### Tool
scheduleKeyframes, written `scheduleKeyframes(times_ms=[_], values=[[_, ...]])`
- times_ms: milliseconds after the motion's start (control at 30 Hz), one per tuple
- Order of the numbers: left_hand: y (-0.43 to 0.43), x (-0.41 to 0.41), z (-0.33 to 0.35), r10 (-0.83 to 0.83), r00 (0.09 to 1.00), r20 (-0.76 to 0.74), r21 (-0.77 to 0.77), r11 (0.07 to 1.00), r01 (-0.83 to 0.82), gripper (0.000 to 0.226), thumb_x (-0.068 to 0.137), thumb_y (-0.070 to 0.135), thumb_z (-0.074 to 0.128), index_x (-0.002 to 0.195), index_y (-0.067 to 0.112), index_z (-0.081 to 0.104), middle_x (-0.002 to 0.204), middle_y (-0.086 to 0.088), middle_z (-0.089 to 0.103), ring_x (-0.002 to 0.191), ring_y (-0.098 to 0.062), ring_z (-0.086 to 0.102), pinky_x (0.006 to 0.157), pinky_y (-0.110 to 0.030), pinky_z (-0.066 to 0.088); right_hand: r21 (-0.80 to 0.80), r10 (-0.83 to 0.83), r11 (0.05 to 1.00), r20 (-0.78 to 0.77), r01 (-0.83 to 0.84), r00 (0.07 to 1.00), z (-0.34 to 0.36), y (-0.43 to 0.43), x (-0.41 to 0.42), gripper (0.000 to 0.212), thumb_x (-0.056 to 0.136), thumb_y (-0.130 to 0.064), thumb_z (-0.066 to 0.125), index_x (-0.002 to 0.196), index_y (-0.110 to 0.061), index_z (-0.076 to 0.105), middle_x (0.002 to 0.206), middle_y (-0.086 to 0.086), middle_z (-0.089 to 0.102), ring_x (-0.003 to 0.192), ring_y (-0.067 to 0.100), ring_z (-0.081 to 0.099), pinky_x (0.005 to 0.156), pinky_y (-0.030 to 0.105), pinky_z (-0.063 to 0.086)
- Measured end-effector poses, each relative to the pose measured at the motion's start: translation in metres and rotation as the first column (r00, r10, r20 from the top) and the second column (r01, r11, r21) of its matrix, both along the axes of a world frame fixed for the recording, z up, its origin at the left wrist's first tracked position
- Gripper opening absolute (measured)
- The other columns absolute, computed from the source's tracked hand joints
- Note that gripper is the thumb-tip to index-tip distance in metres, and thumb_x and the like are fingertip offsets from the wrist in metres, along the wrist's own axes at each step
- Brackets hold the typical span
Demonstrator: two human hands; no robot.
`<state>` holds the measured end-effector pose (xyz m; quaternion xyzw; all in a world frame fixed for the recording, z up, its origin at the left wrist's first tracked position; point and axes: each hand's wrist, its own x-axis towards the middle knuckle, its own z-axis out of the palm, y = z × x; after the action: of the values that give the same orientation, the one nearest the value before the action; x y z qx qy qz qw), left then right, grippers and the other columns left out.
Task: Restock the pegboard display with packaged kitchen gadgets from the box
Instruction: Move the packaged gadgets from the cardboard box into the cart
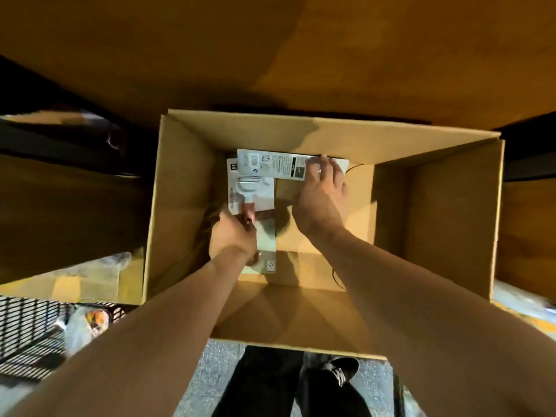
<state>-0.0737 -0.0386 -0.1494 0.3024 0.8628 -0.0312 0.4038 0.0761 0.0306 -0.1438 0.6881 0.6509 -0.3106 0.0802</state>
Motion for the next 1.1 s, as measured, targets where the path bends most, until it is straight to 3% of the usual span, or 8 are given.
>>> scheduleKeyframes(times_ms=[67,200,333,500,667,867,967,1100], values=[[0.004,-0.002,-0.001,0.012,1.000,-0.010,0.003,1.000,-0.012,0.052,0.105,0.045,0.057,0.143,0.012,0.044,0.129,-0.015,0.067,0.114,-0.037,0.067,0.077,-0.037,0.049,0.044,0.045,0.998,0.074,-0.049,0.996,-0.006,0.002,0.001,0.080,0.096,-0.025,0.064,0.160,-0.017,0.018,0.165,0.014,0.022,0.154,0.036,0.013,0.125,0.048,0.016],[0.011,-0.005,-0.001,0.048,0.999,0.011,-0.020,0.999,-0.047,0.048,0.100,0.033,0.069,0.136,0.011,0.047,0.126,-0.012,0.068,0.114,-0.034,0.068,0.080,-0.036,0.049,0.027,0.124,0.991,0.155,-0.130,0.980,-0.019,0.004,0.007,0.068,0.090,-0.037,0.071,0.148,-0.017,0.041,0.142,0.014,0.047,0.132,0.035,0.041,0.113,0.046,0.031],[0.007,-0.001,-0.005,0.019,1.000,0.009,-0.024,1.000,-0.019,0.051,0.093,0.036,0.078,0.128,0.014,0.047,0.111,-0.004,0.066,0.102,-0.031,0.067,0.083,-0.038,0.054,-0.048,0.064,0.997,0.112,-0.059,0.992,-0.030,-0.009,0.010,0.060,0.093,-0.041,0.066,0.145,-0.021,0.044,0.141,0.011,0.044,0.127,0.033,0.045,0.108,0.045,0.039],[0.002,0.000,-0.017,-0.127,0.991,-0.027,-0.062,0.990,0.126,0.043,0.095,0.029,0.077,0.122,0.015,0.046,0.098,0.001,0.058,0.090,-0.024,0.060,0.078,-0.038,0.052,0.029,0.080,0.996,0.055,-0.081,0.995,-0.034,-0.024,0.009,0.050,0.096,-0.041,0.062,0.142,-0.026,0.051,0.139,0.007,0.048,0.123,0.031,0.045,0.103,0.043,0.041],[0.003,0.001,-0.005,-0.171,0.984,-0.045,-0.029,0.985,0.170,0.043,0.094,0.033,0.077,0.123,0.016,0.050,0.095,0.002,0.057,0.092,-0.029,0.065,0.074,-0.035,0.049,-0.219,-0.314,0.937,-0.182,0.272,0.932,-0.024,-0.044,0.007,0.037,0.103,-0.041,0.051,0.133,-0.020,0.047,0.121,0.006,0.062,0.095,0.027,0.058,0.078,0.038,0.049],[0.000,0.019,0.035,-0.258,0.964,-0.071,0.006,0.966,0.259,0.026,0.095,0.035,0.074,0.118,0.026,0.065,0.099,0.000,0.071,0.087,-0.027,0.069,0.072,-0.034,0.055,-0.308,-0.552,0.830,-0.325,0.465,0.768,0.025,-0.059,0.029,0.016,0.105,-0.033,0.052,0.111,-0.022,0.042,0.096,-0.003,0.063,0.073,0.010,0.059,0.056,0.026,0.045],[-0.006,0.040,0.069,-0.349,0.932,-0.099,0.050,0.933,0.355,0.016,0.099,0.035,0.065,0.112,0.027,0.069,0.091,0.000,0.071,0.081,-0.026,0.067,0.067,-0.033,0.052,-0.233,-0.591,0.806,-0.385,0.545,0.709,0.062,-0.077,0.049,0.015,0.106,-0.036,0.048,0.112,-0.025,0.042,0.099,-0.005,0.066,0.082,0.018,0.066,0.068,0.034,0.054],[-0.014,0.077,0.122,-0.450,0.882,-0.136,0.146,0.872,0.468,0.032,0.101,0.052,0.060,0.115,0.027,0.074,0.103,-0.005,0.077,0.092,-0.030,0.073,0.075,-0.035,0.058,-0.163,-0.683,0.697,-0.445,0.698,0.578,0.115,-0.103,0.081,0.013,0.104,-0.034,0.051,0.108,-0.022,0.046,0.096,0.002,0.068,0.087,0.026,0.066,0.075,0.037,0.052]])
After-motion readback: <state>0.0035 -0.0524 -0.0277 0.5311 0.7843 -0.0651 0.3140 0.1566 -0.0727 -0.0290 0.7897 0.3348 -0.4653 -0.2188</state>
